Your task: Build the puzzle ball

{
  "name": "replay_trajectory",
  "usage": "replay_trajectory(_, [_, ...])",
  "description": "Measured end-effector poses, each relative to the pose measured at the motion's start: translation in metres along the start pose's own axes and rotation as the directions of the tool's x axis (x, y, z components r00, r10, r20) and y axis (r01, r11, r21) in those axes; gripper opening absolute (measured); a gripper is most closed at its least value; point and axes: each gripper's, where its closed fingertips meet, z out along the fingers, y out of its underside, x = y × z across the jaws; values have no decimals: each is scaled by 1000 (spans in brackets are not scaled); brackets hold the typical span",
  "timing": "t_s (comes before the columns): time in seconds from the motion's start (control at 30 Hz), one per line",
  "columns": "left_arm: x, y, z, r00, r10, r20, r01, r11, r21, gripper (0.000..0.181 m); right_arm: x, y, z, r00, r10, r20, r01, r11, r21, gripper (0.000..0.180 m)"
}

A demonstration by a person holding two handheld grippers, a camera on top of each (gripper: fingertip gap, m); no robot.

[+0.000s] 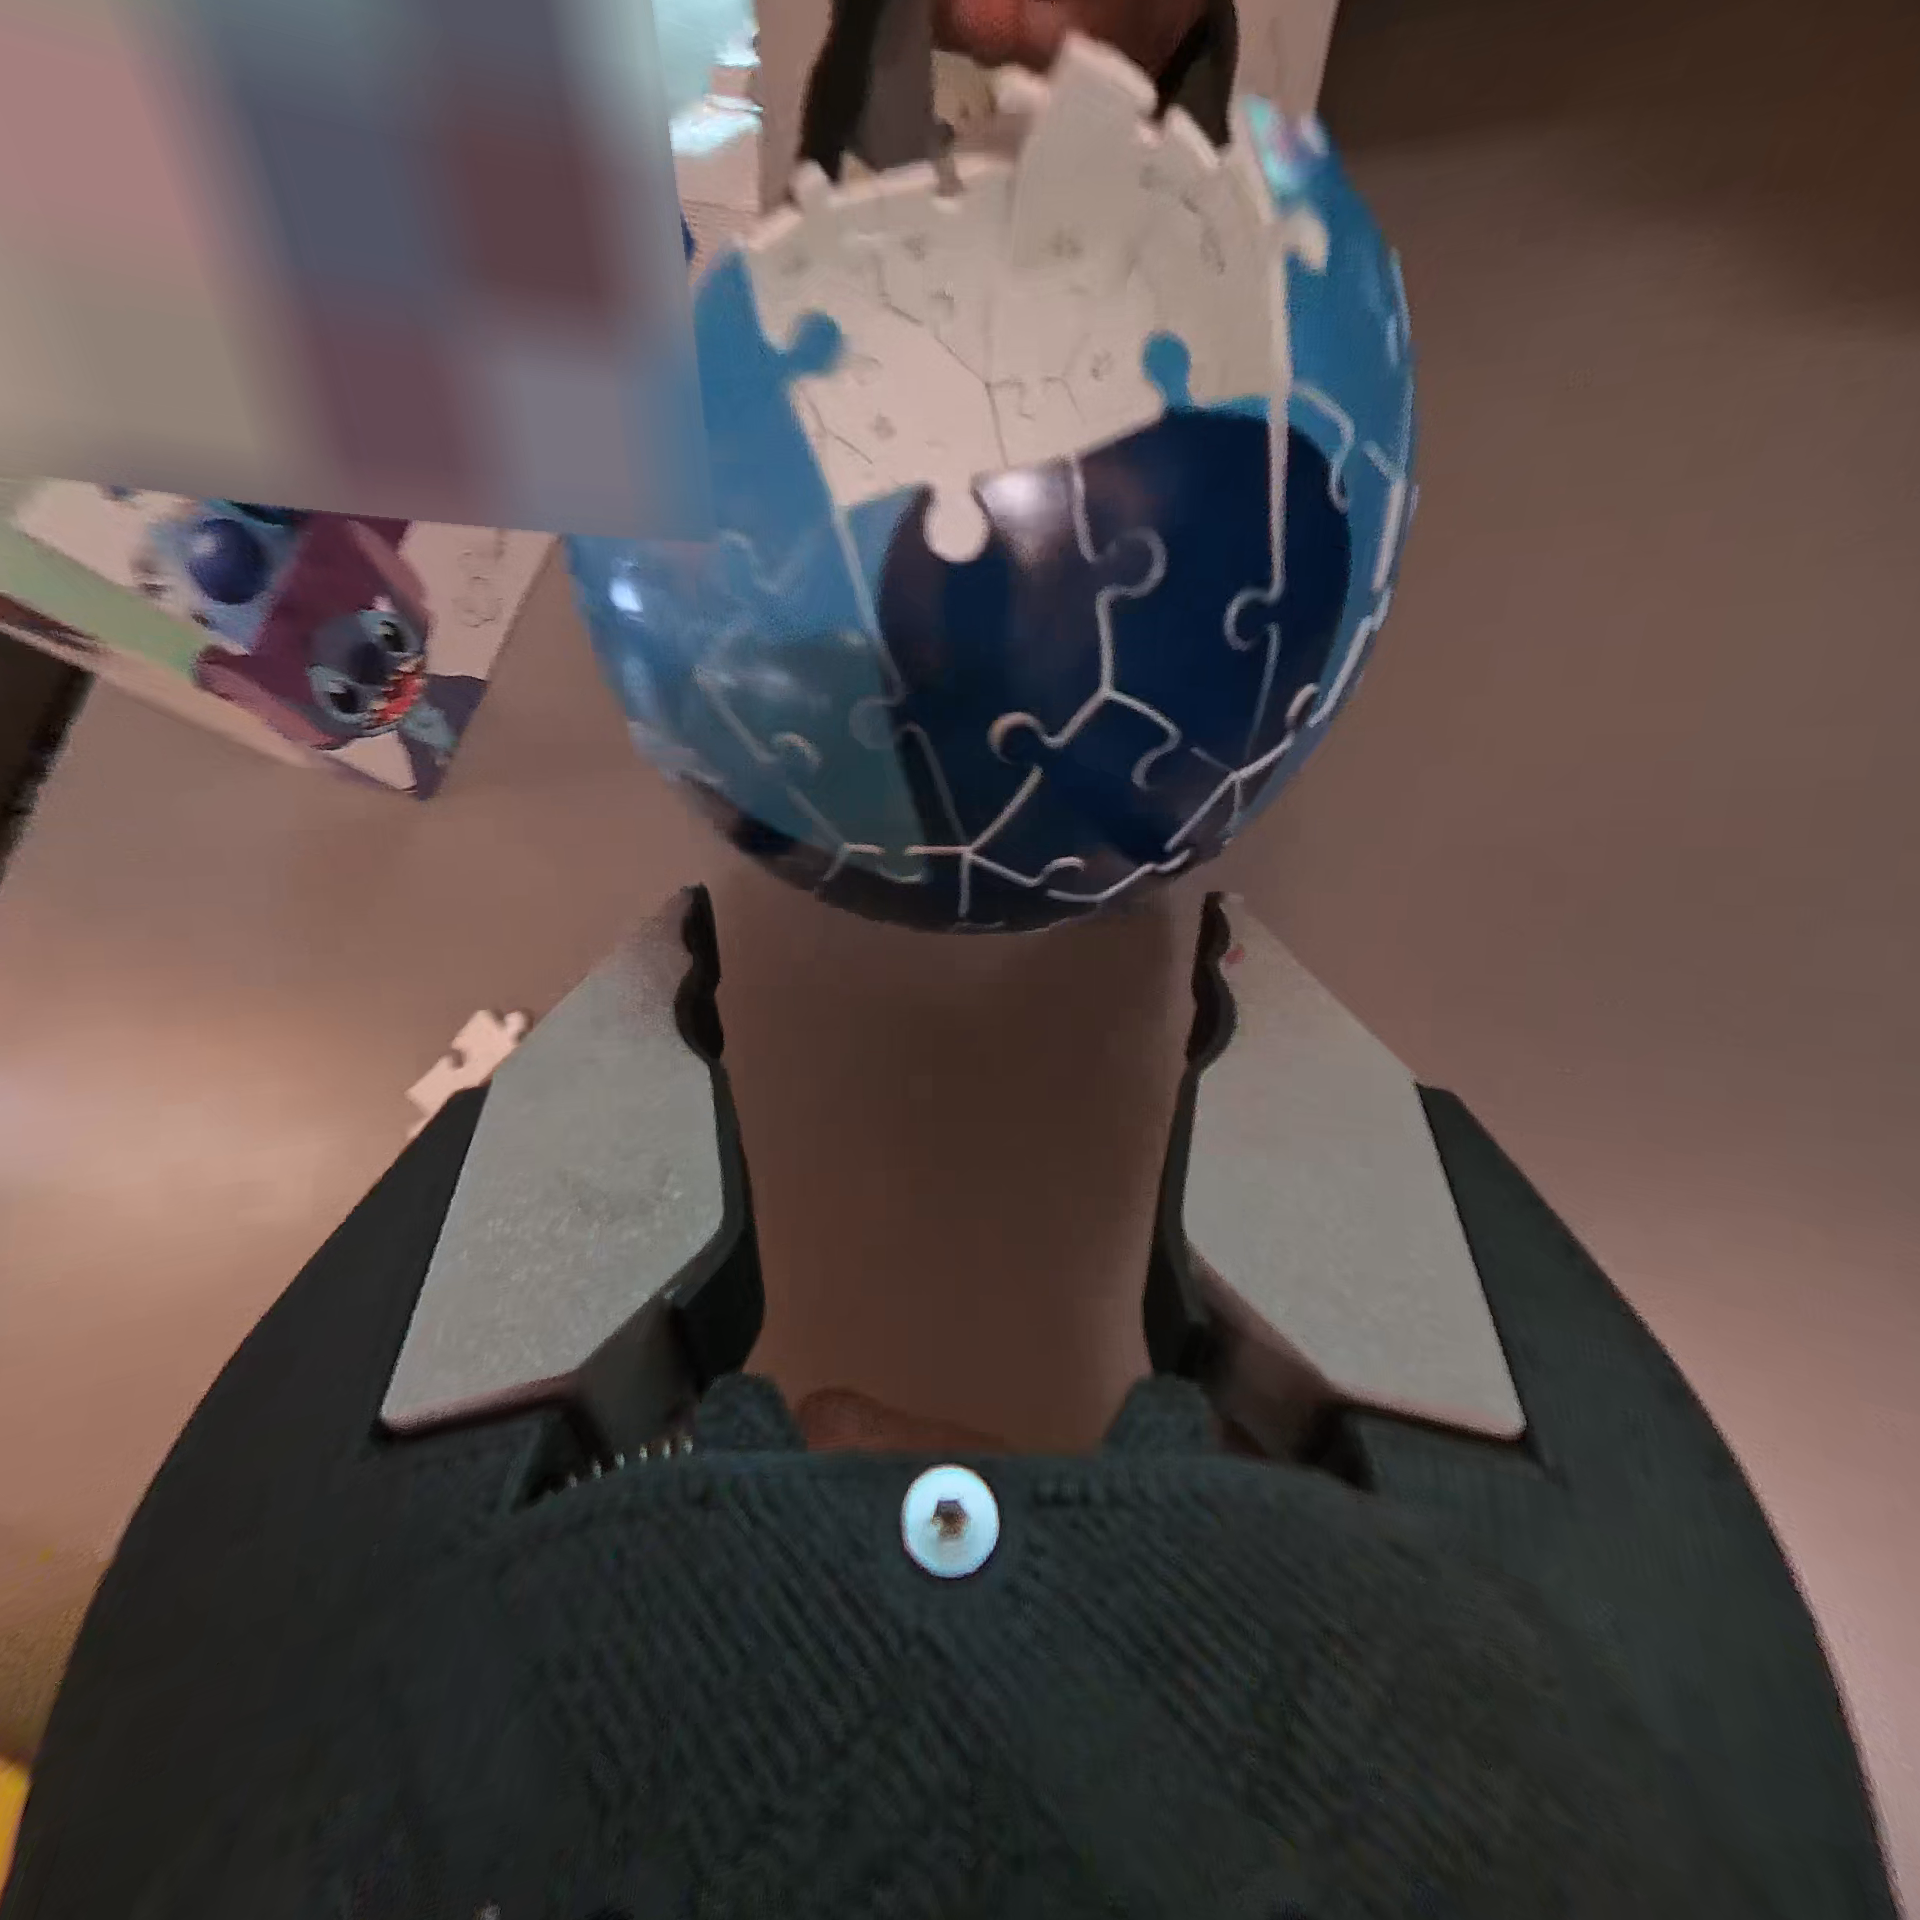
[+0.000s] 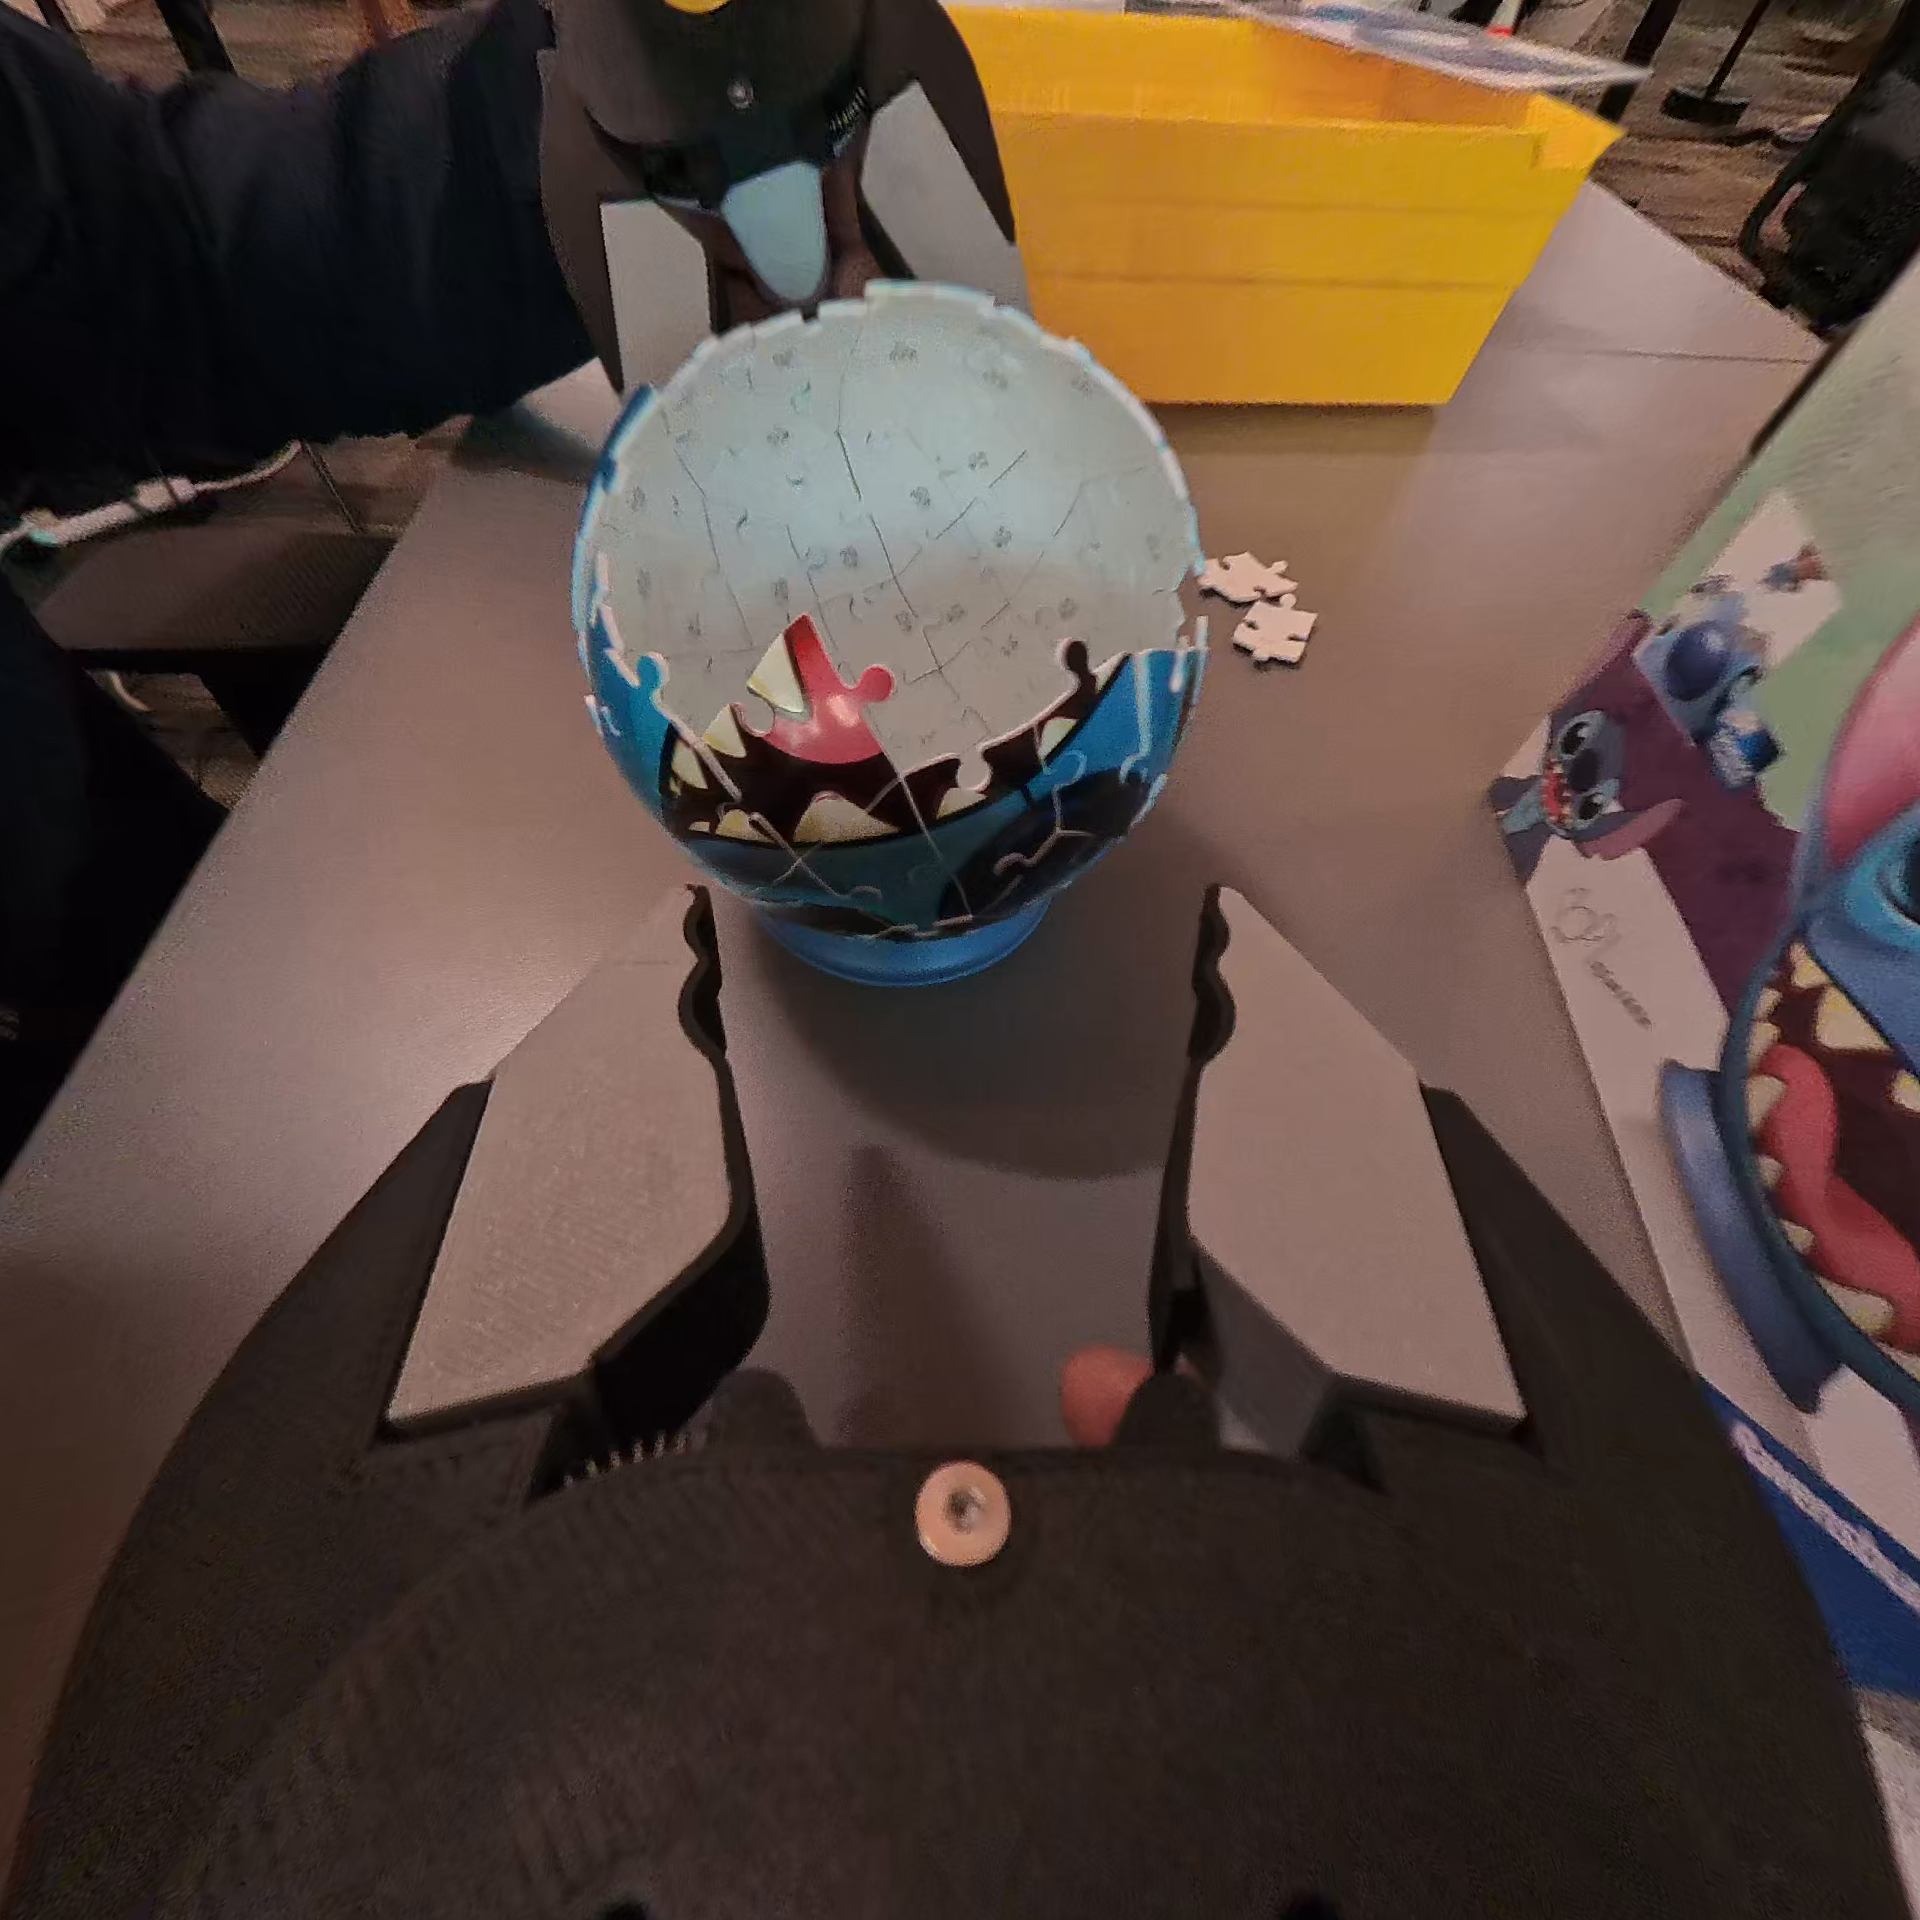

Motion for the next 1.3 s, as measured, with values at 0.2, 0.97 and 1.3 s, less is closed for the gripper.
replay_trajectory(0.2, [3,-6,16,1000,4,-8,-4,999,46,103,-8,3,27,997,-54,46,55,998,-36,99])
replay_trajectory(0.97, [-8,-21,31,991,126,48,-134,966,223,116,2,8,34,954,-244,-177,228,968,-104,113])
replay_trajectory(1.3, [-2,-40,9,994,-44,-99,69,960,273,114,-7,-5,34,998,-38,-56,37,999,-14,114])
